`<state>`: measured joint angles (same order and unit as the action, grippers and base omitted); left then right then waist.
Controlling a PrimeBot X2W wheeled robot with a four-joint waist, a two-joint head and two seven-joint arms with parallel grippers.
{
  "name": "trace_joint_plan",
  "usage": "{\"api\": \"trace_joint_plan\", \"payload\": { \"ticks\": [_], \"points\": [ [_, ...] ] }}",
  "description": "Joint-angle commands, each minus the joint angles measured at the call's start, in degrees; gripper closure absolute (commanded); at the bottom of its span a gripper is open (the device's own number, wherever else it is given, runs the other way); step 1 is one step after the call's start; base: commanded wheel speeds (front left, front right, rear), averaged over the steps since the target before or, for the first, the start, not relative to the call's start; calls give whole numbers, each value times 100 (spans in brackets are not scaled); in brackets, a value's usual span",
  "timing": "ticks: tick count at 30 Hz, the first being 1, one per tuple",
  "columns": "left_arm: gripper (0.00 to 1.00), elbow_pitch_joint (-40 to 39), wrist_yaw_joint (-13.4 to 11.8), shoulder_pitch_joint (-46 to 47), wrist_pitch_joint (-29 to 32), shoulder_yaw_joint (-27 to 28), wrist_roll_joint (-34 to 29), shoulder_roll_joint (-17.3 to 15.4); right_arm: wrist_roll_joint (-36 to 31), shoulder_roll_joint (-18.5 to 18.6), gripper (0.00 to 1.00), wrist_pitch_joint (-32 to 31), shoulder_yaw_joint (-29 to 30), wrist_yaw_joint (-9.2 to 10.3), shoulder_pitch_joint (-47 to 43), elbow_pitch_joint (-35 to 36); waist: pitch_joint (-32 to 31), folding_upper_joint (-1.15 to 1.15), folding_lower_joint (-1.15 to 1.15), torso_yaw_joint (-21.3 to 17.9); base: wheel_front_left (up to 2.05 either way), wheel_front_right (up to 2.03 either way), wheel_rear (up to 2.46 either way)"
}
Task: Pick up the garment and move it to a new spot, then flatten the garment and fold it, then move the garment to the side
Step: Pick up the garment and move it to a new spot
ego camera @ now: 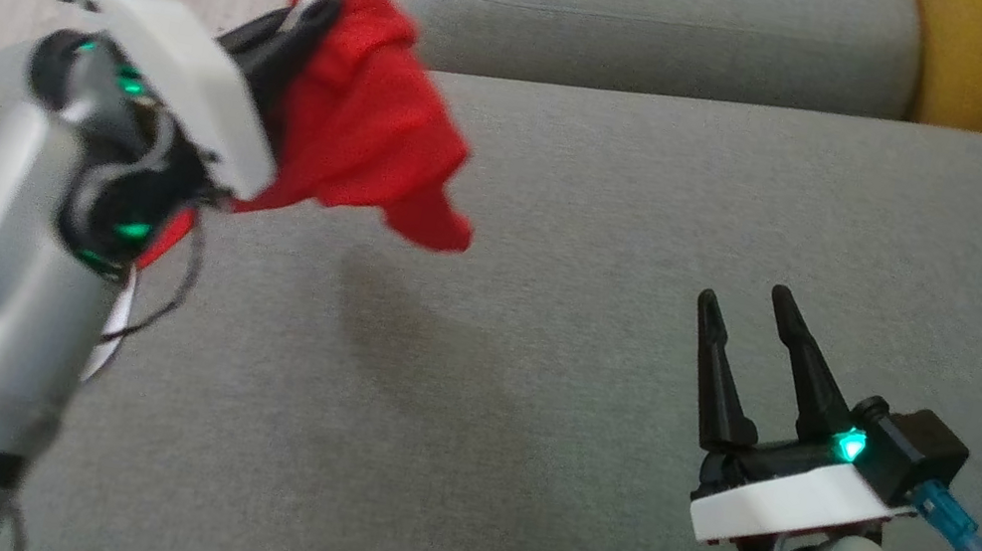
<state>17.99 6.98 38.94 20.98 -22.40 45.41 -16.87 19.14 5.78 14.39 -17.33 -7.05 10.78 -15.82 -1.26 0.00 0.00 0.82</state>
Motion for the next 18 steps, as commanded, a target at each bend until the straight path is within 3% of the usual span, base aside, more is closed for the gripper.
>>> {"api": "trace_joint_plan", "payload": {
  "ticks": [1, 9, 18],
  "points": [
    [100, -246, -26, 402, -104, 175, -57, -110, -21, -27, 0, 61, -83, -44, 160, 203, 45, 0, 0, -120, 0, 0, 0],
    [100, -80, -209, 254, -1392, 4, -466, 614, 4, 9, 0, 61, -198, -44, 310, 306, 315, 0, 0, -831, 0, 0, 0],
    [100, 1992, -45, -318, -2726, -932, -993, 1245, 195, -2, 0, 61, -399, -44, 448, 427, 599, 0, 0, -1310, 0, 0, 0]
  ]
}}
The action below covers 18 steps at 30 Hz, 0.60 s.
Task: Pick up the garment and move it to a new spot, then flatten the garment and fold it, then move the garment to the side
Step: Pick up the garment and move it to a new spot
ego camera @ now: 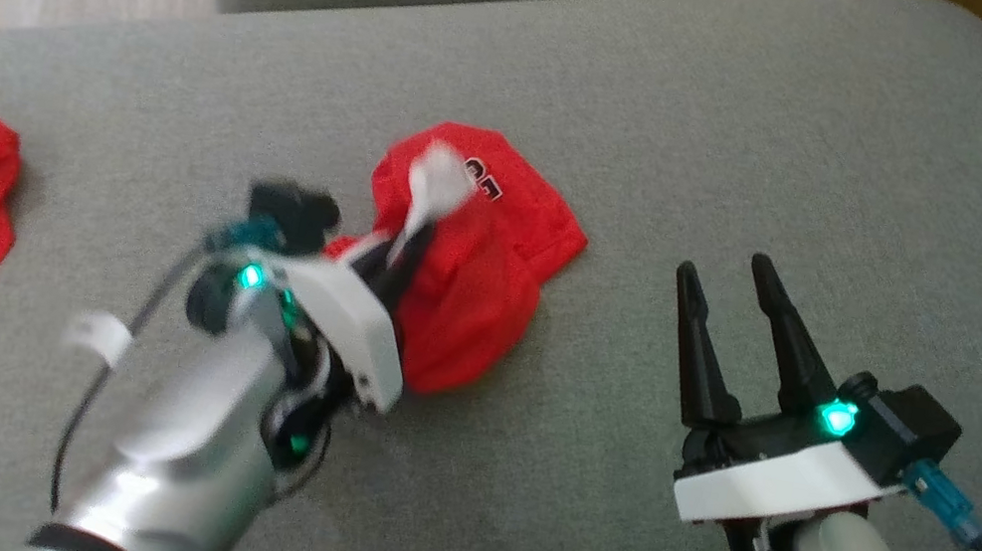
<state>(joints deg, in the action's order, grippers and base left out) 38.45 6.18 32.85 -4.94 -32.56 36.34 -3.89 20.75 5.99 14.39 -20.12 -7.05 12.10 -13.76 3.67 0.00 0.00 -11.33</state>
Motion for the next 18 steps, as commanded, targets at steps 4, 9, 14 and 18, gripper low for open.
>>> {"api": "trace_joint_plan", "payload": {
  "ticks": [4, 9, 14, 18],
  "points": [
    [5, 834, 97, 261, -484, -416, -95, 72, 61, -40, 0, 61, -178, -44, 373, 206, 160, 0, 0, -134, 0, 0, 0],
    [0, 1100, 123, 453, -764, -843, 202, 98, 70, -47, 0, 61, -111, -44, 363, 209, 158, 0, 0, -12, 0, 0, 0],
    [0, 1148, 127, 697, -925, -947, 293, 99, 86, -59, 0, 61, -16, -44, 320, 236, 35, 0, 0, 159, 0, 0, 0],
    [0, 826, 120, 815, -989, -619, 381, -178, 59, -61, 0, 61, 108, -44, 250, 271, -110, 0, 0, 314, 0, 0, 0]
  ]
}}
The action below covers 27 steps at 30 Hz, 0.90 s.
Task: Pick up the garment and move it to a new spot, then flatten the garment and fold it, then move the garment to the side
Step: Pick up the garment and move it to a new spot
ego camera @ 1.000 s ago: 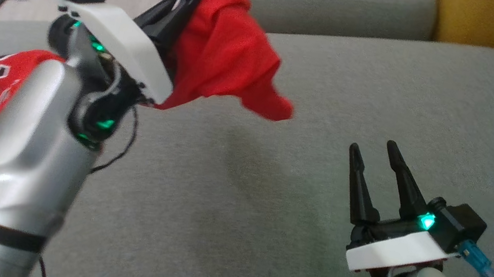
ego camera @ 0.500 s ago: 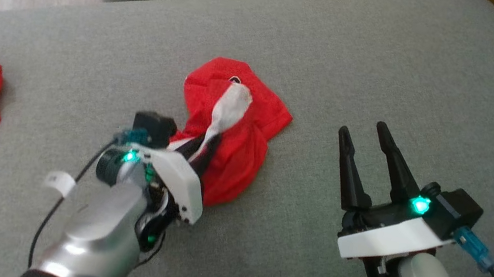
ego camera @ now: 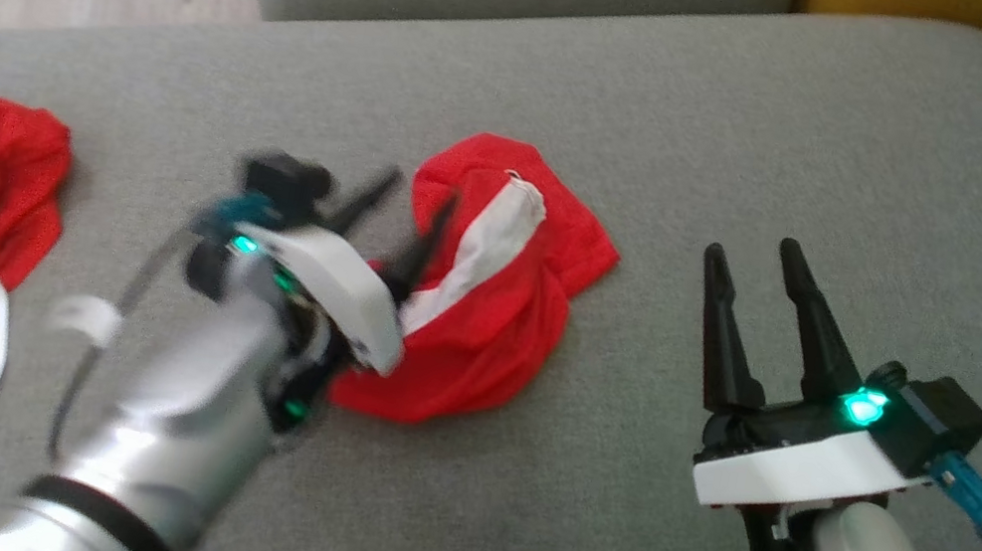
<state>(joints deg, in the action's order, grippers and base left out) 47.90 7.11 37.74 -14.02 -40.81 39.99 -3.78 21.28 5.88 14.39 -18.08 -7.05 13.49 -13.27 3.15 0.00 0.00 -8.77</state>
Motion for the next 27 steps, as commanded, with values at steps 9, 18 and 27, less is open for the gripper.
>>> {"api": "trace_joint_plan", "payload": {
  "ticks": [9, 18, 27],
  "points": [
    [0, -2176, -1047, -651, -96, 1292, -859, -1448, 83, -17, 0, 61, 162, -44, -101, 270, -242, 0, 0, 254, 0, 0, 0],
    [0, -3851, -1858, -2648, -97, 2500, -1227, -1455, -10, 75, 0, 61, 327, -44, -297, 250, -222, 0, 0, 314, 0, 0, 0],
    [0, -4331, -1830, -3583, -97, 3032, -2171, -729, -75, 121, 0, 61, 349, -44, -346, 168, -209, 0, 0, 367, 0, 0, 0]
  ]
}}
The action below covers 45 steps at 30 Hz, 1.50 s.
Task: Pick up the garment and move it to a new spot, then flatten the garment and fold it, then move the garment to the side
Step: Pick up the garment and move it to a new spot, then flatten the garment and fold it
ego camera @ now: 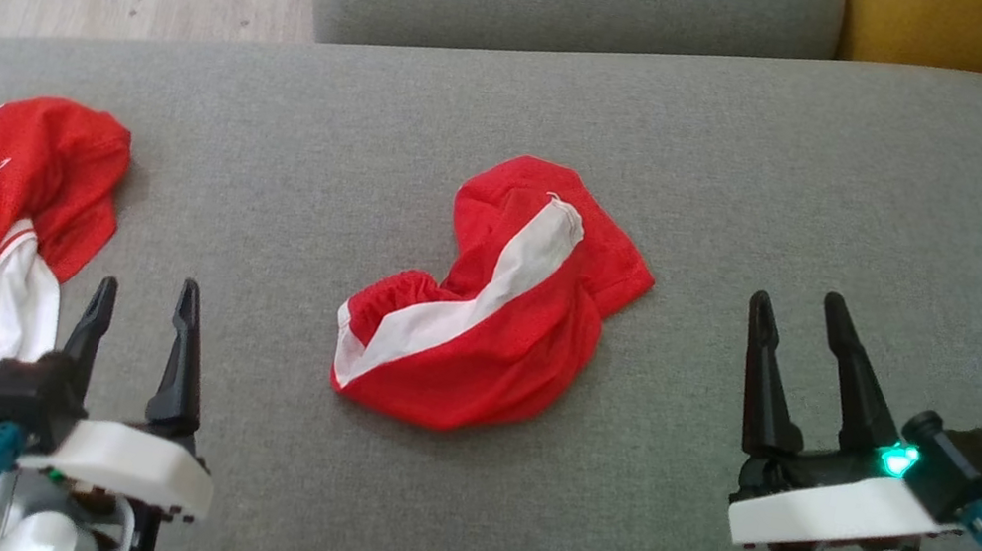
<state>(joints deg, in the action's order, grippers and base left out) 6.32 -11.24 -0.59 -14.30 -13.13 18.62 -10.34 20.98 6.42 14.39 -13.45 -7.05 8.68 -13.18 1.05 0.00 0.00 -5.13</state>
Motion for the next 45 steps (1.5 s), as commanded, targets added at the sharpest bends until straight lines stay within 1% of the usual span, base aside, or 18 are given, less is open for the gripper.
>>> {"api": "trace_joint_plan", "payload": {
  "ticks": [1, 3, 8, 18, 23, 27, 31, 35, 40, 43, 45],
  "points": [
    [0, -141, 33, 234, -69, 289, -155, -48, -63, 74, 0, 61, -129, -44, 144, 131, 3, 0, 0, 13, 0, 0, 0],
    [0, -87, 76, 226, -70, 340, -355, 10, -90, 76, 0, 61, -129, -44, 154, 98, 9, 0, 0, 32, 0, 0, 0],
    [0, 1, 208, 235, -70, 518, -601, 176, -149, 80, 0, 61, -123, -44, 168, 33, 31, 0, 0, 55, 0, 0, 0],
    [0, 117, 459, 274, -70, 716, -802, 421, -117, 103, 0, 61, -207, -44, 158, -100, 32, 0, 0, 135, 0, 0, 0],
    [0, 147, 575, 338, -70, 739, -868, 523, 169, 319, 0, -5, -520, -44, 537, -366, 182, 0, 0, 333, 0, 0, 0],
    [0, 155, 654, 431, -70, 693, -909, 599, 536, 574, 0, -363, -758, -44, 1159, -661, 379, 0, 0, 624, 0, 0, 0],
    [0, 227, 710, 519, -70, 637, -923, 658, 1159, 817, 0, -906, -987, -44, 1877, -1055, 572, 0, 0, 977, 0, 0, 0],
    [0, 316, 752, 618, -70, 578, -904, 700, 1895, 1092, 0, -1650, -1249, -44, 2573, -1518, 765, 0, 0, 1332, 0, 0, 0],
    [0, 399, 766, 724, -70, 531, -863, 728, 2892, 1288, 0, -2894, -1512, -44, 3192, -2267, 922, 0, 0, 1702, 0, 0, 0],
    [0, 421, 749, 749, -70, 509, -837, 737, 3344, 1373, 0, -3682, -1682, -44, 3397, -2658, 967, 0, 0, 1886, 0, 0, 0],
    [0, 437, 743, 751, -70, 506, -813, 740, 3504, 1454, 0, -4148, -1791, -44, 3487, -2919, 974, 0, 0, 1986, 0, 0, 0]
  ]
}}
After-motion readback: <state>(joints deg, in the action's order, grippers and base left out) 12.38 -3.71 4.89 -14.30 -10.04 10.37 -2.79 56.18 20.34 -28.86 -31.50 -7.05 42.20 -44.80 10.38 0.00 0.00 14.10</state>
